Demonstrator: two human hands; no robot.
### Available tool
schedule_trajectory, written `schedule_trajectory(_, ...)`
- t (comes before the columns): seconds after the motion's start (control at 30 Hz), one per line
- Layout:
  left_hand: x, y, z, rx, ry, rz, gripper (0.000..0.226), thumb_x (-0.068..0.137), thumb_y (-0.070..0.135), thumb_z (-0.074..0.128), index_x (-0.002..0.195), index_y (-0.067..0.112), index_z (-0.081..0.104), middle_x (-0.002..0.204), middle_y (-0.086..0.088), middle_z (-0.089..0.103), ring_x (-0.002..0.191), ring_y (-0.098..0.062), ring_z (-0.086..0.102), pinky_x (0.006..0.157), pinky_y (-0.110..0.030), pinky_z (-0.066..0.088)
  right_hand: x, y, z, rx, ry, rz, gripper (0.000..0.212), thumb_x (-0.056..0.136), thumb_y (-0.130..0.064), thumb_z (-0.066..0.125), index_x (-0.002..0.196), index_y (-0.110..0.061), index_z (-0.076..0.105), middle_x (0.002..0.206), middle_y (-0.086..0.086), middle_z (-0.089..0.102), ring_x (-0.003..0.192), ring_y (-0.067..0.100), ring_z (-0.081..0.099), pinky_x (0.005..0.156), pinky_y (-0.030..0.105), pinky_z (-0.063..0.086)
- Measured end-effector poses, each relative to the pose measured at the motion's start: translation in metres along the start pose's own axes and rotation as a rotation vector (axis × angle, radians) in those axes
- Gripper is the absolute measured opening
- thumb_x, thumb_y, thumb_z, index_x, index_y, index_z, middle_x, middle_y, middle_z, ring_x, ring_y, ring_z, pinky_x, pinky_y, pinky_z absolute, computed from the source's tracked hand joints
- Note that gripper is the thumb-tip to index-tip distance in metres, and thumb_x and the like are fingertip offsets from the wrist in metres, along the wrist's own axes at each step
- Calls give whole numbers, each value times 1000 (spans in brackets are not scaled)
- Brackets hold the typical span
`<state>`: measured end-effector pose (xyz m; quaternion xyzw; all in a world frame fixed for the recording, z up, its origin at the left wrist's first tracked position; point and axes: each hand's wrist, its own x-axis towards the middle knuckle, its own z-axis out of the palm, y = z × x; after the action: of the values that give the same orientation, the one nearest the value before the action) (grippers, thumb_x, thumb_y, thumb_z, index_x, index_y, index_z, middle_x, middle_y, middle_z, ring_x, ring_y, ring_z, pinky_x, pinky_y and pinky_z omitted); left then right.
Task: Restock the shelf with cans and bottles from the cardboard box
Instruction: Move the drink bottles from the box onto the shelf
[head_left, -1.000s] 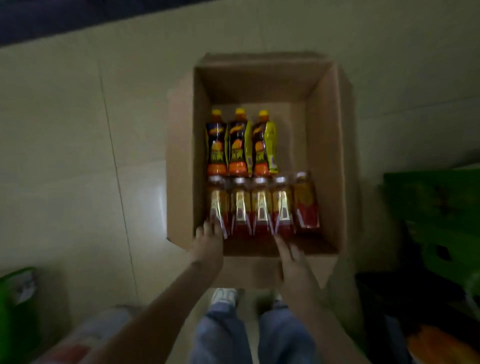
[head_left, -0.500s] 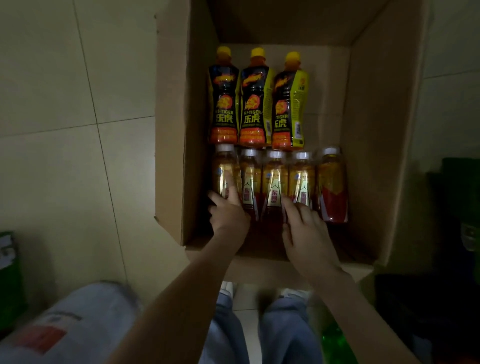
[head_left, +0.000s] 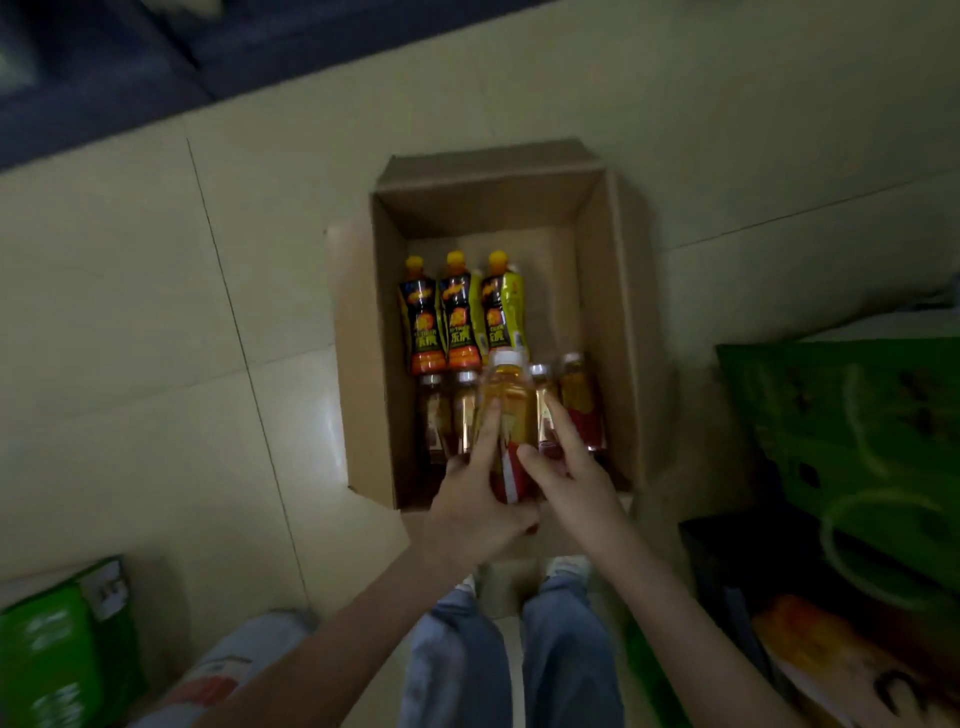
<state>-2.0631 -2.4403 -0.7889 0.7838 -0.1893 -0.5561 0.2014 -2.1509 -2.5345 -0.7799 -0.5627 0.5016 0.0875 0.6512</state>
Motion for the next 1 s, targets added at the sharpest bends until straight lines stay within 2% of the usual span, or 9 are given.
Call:
schedule_trajectory(0.07,-45,35,-9,24,-33,87,117,65,37,73,133,69,-16,149,-2,33,128,-22,45,104,-40,42,-40,-35,-10,10,33,-29,70,96,-29,54,142,-56,9,125,-21,41,109,-2,47,76,5,36)
schedule_trajectory(0.17,-107,86,-24,118,-57,233,116,63,44,71,131,69,-20,154,2,22,135,-17,38,108,-37,39,-103,-81,-31,-12,136,-96,86,91,-39,59,144,-56,-7,139,-15,37,124,11,45,92,24,40)
schedule_trajectory(0.27,-173,129,-37,198,-31,411,109,67,46,68,136,63,-14,152,10,25,133,-6,38,107,-27,37,-172,-118,-54,23,253,-198,90,87,-36,65,142,-61,-2,141,-10,45,121,13,51,100,33,42)
schedule_trajectory(0.37,-241,159,-52,177,-96,628,98,75,40,74,140,60,4,146,16,30,124,19,34,101,-7,31,-253,-149,-76,59,360,-335,90,85,-29,69,141,-63,8,120,-32,52,109,-3,57,96,30,48)
schedule_trajectory(0.43,-284,178,-64,165,-125,759,81,83,35,69,140,61,18,144,16,38,125,14,40,103,-12,36,-310,-164,-88,37,437,-416,91,84,-27,71,139,-66,10,115,-37,51,106,-3,59,95,33,51)
schedule_trajectory(0.57,-369,210,-72,208,-122,894,65,93,22,59,142,52,29,138,16,50,123,3,49,105,-24,41,-429,-183,-102,-80,636,-591,95,83,-24,71,140,-65,8,134,-32,42,124,2,48,104,33,43)
schedule_trajectory(0.67,-434,227,-63,339,-45,988,50,95,26,56,133,52,37,134,19,50,122,10,44,107,-22,39,-519,-179,-108,-116,771,-667,95,83,-25,71,136,-69,6,144,-20,40,128,3,44,107,35,41)
schedule_trajectory(0.8,-538,239,-24,380,17,1211,41,94,19,56,122,46,43,114,27,52,105,25,43,87,3,33,-651,-149,-104,-106,900,-790,93,83,-25,72,138,-68,9,145,-19,39,128,2,45,107,39,42)
schedule_trajectory(1.0,-701,246,85,383,-162,1579,35,93,15,55,118,39,52,107,19,61,100,12,55,82,-6,42,-848,-70,-85,-137,1098,-905,88,79,-36,70,138,-66,13,136,-33,45,121,-6,51,101,31,47)
